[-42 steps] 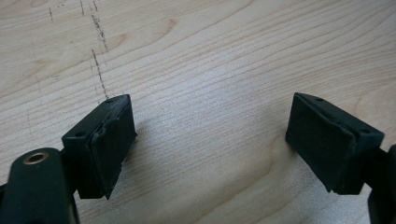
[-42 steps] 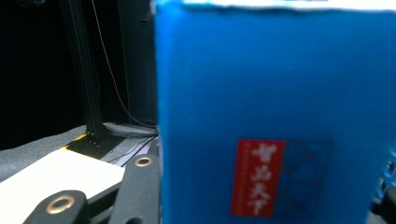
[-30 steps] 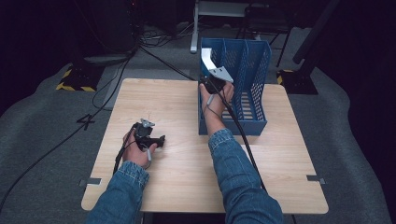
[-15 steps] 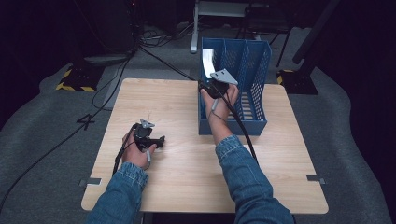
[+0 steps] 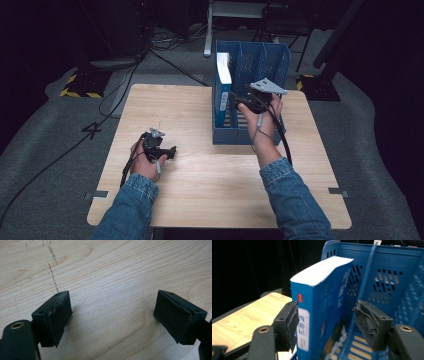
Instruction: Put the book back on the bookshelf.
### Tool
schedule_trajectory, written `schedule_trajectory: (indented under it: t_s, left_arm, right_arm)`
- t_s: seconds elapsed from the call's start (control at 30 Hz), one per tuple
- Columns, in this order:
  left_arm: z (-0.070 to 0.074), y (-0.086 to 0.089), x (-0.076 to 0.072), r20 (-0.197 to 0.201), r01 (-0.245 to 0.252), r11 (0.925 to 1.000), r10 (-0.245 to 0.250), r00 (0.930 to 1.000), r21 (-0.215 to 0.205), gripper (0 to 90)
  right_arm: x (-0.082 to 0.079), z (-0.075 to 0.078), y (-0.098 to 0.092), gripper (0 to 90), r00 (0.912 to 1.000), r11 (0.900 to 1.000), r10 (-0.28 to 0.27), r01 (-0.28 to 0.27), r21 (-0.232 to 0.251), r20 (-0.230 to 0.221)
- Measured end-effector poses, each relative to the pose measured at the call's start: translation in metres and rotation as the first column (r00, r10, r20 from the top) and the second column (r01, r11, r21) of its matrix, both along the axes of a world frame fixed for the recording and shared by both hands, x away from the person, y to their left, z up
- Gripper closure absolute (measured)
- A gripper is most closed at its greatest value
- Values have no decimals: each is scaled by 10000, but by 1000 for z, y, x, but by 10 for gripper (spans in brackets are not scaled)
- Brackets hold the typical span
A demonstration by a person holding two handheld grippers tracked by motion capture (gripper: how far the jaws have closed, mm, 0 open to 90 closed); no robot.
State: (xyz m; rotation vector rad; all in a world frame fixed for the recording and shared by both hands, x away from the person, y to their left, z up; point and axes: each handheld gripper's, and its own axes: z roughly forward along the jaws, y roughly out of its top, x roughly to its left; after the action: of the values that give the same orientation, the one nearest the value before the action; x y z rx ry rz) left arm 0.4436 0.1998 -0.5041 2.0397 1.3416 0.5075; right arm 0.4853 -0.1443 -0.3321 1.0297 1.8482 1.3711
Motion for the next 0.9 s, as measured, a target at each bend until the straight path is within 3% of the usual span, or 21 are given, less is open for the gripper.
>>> schedule_trajectory:
  t_s: [0.33, 0.57, 0.77, 0.9]
  left_arm:
    - [0, 0, 5, -15, 62, 10000, -62, 10000, -4, 133]
    - [0, 0, 5, -17, 82, 10000, -82, 10000, 0, 133]
    - [0, 0, 5, -25, 95, 10000, -95, 10000, -2, 133]
    - [0, 1, 4, -68, 176, 9998, -176, 9998, -14, 134]
  right_arm:
    - [-25, 2, -54, 353, 9982, 9993, 108, -129, -341, -597]
    - [-39, -7, -97, 336, 9922, 9980, 89, -166, -616, -1240]
    - [-50, -23, -135, 318, 9815, 9980, -112, -10, -636, -1910]
    - [-58, -33, -160, 309, 9681, 9966, -286, 83, -819, -2490]
